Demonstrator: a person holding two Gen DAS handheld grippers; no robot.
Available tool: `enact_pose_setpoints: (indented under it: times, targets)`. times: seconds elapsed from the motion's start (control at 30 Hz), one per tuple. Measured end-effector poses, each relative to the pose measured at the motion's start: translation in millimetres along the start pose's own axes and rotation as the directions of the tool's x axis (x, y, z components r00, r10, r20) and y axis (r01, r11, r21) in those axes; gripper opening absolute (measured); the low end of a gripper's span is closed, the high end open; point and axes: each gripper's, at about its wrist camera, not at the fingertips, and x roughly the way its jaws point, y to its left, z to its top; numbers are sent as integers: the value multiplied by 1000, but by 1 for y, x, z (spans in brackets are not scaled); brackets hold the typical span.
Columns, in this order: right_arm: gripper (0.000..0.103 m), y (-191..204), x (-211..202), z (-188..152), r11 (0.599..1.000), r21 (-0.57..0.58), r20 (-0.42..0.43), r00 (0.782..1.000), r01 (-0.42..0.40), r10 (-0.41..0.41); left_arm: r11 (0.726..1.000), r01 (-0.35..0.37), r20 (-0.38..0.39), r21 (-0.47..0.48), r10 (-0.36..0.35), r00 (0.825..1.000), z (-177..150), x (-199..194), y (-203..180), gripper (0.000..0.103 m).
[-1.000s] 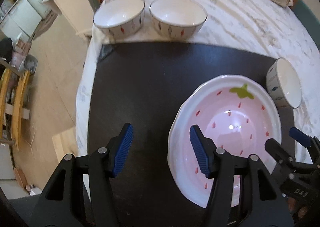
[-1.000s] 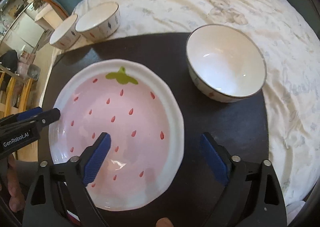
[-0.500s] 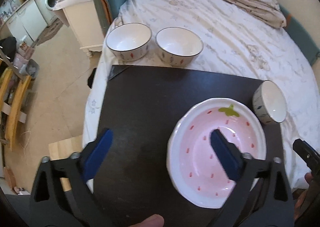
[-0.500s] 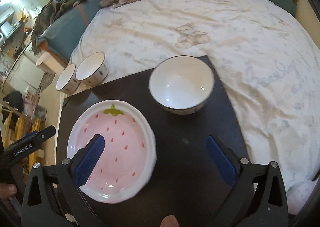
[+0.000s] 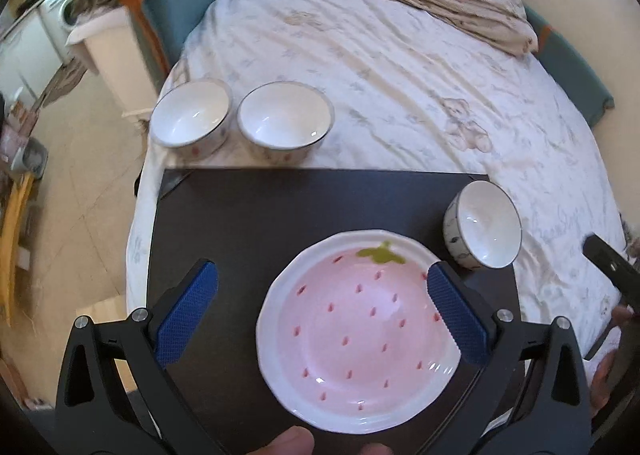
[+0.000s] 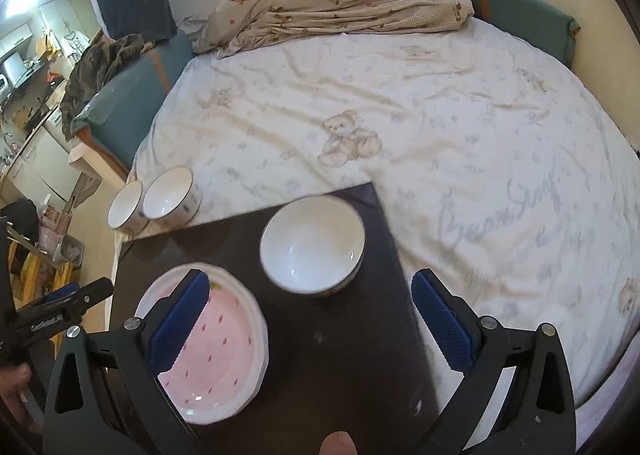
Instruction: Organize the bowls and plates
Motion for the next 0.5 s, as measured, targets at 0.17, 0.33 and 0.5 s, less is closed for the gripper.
enact_pose_setpoints:
  times: [0.17, 0.33, 0.5]
  targets:
    - [103, -18, 21, 24, 1000, 12, -19, 1000, 20, -20, 1000, 19, 1, -2, -19, 1000, 27, 4, -19, 103]
    - [103, -37, 37, 34, 997, 71, 4, 1000, -24, 24, 998, -31, 2, 59, 31, 1000, 45, 16, -44, 103]
    - [103, -51, 60, 46, 986, 147, -38, 996, -73, 79, 997, -47, -36, 61, 49, 998, 59, 40, -62, 103]
